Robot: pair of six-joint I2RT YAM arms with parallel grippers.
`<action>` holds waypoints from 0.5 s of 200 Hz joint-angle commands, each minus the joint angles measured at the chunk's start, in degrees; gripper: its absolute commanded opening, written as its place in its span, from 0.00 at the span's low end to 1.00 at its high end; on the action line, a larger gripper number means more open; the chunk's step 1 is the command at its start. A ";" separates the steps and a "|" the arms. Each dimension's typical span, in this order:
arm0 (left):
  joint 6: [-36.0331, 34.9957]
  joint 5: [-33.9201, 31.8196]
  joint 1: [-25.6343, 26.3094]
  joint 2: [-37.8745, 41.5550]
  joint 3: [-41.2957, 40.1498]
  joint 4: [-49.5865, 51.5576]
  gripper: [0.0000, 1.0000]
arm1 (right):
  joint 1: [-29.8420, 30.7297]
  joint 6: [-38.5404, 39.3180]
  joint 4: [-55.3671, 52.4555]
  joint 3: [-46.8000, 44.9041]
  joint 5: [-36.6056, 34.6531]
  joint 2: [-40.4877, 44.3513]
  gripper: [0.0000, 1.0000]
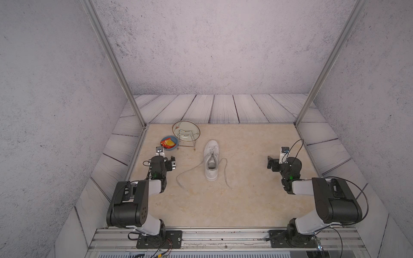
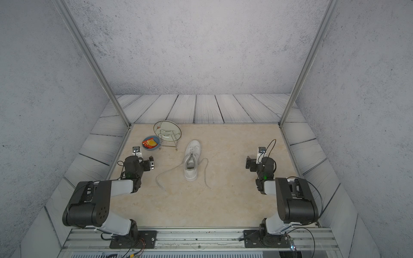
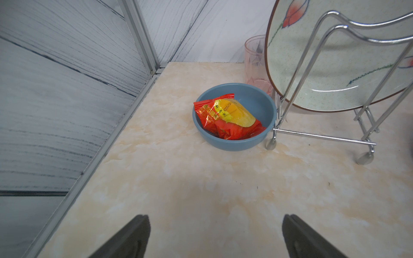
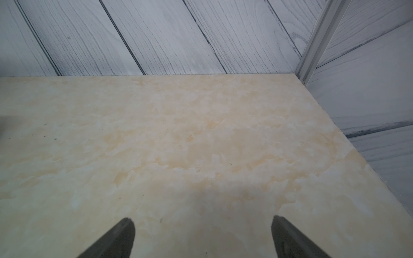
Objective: Tie the shoes
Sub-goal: Pick up the shoelace at the center of the board.
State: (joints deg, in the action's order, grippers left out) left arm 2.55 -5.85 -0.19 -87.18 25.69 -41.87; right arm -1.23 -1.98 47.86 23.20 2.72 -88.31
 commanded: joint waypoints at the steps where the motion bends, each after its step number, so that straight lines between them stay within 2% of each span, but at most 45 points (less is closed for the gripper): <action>1: 0.16 -1.26 0.37 -0.02 0.85 -0.80 0.99 | 0.19 -1.71 2.97 0.06 -2.86 -1.08 1.00; 22: 0.88 -3.70 0.36 5.80 0.27 2.81 0.99 | 0.23 -1.82 2.96 -3.24 -4.14 6.50 1.00; 36: 1.46 -4.94 0.28 12.22 2.96 13.51 0.99 | 0.18 -2.52 -6.56 -1.47 -4.33 13.70 1.00; 47: 3.81 -5.62 0.30 16.23 6.33 22.00 0.99 | 0.21 -6.85 -15.51 1.28 -4.76 18.68 1.00; 58: 7.57 -5.05 0.35 19.21 9.22 28.42 0.99 | 0.19 -8.50 -22.81 4.21 0.65 22.29 1.00; 76: 15.98 -0.80 0.37 21.89 12.99 36.38 0.99 | 0.27 -14.93 -27.62 8.09 9.51 24.01 1.00; 100: 24.43 8.98 0.75 21.17 15.12 41.94 0.94 | 1.56 -23.69 -35.46 14.59 18.01 21.47 0.95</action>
State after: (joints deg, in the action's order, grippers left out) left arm 15.51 -5.54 -0.19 -64.77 39.64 -13.61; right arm -0.97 -15.20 24.97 33.30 9.63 -65.04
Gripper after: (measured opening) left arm 0.950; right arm 0.964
